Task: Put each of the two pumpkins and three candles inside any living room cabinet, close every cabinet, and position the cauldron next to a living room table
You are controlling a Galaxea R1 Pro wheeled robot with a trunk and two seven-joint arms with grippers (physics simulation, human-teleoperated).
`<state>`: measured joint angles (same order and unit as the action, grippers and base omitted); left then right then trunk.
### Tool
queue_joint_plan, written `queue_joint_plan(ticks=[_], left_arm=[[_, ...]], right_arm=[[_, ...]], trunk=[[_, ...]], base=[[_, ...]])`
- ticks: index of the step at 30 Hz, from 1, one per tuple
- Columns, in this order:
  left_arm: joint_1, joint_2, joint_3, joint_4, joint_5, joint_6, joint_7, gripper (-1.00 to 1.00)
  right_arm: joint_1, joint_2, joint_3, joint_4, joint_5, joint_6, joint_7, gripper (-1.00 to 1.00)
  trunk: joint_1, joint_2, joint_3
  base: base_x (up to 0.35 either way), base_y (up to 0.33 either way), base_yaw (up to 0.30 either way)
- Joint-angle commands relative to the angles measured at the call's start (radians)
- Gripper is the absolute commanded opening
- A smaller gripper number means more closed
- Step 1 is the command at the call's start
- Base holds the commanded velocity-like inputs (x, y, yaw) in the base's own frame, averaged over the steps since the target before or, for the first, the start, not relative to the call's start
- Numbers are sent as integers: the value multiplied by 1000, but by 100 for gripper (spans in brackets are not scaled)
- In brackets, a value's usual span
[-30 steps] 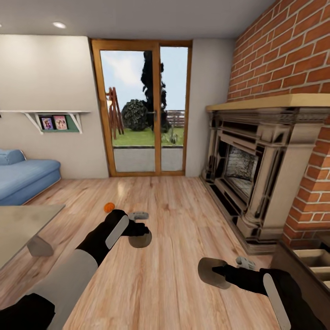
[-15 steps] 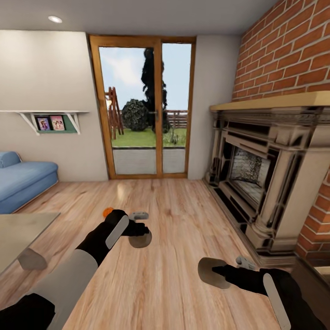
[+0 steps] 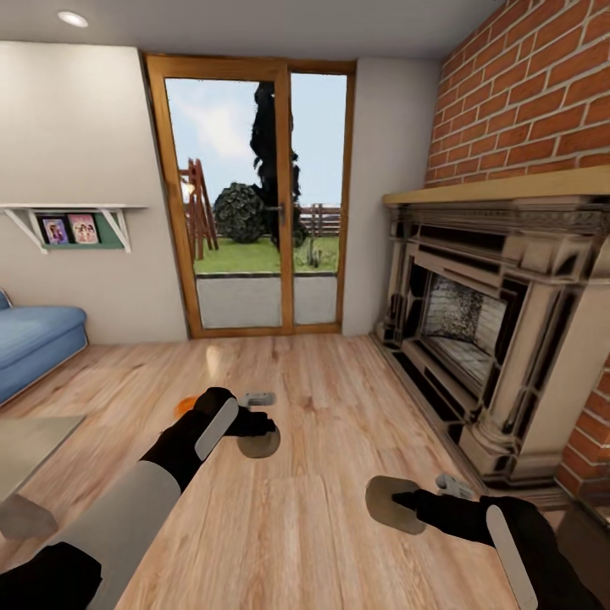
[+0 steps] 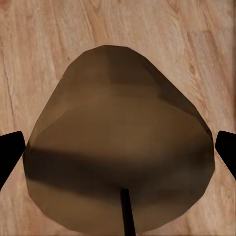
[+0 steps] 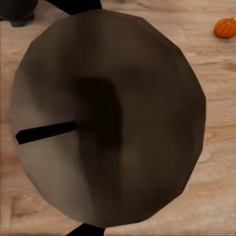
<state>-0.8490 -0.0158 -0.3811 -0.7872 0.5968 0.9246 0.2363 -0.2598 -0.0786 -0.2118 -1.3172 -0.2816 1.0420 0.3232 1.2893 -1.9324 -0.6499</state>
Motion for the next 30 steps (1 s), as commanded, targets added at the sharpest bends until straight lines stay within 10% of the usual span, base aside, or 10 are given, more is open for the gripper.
queue_joint_plan(ticks=[1,12,30], left_arm=[[-1,0,-2,-1,11,2,12,-100],[-1,-1,-2,-2,11,2,12,-100],[-2,-1,-2,-1,6,46,12,-100]], right_arm=[[-1,0,-1,-1,-2,5,8,-100],[-1,0,-1,1,-2,5,7,-100],[-1,-1,-3,4,-2,5,2,-100]], trunk=[[0,-1,-1],[0,-1,-1],[-69,125,55]], base=[[104,9,-252],[20,2,-273],[-59,0,-279]])
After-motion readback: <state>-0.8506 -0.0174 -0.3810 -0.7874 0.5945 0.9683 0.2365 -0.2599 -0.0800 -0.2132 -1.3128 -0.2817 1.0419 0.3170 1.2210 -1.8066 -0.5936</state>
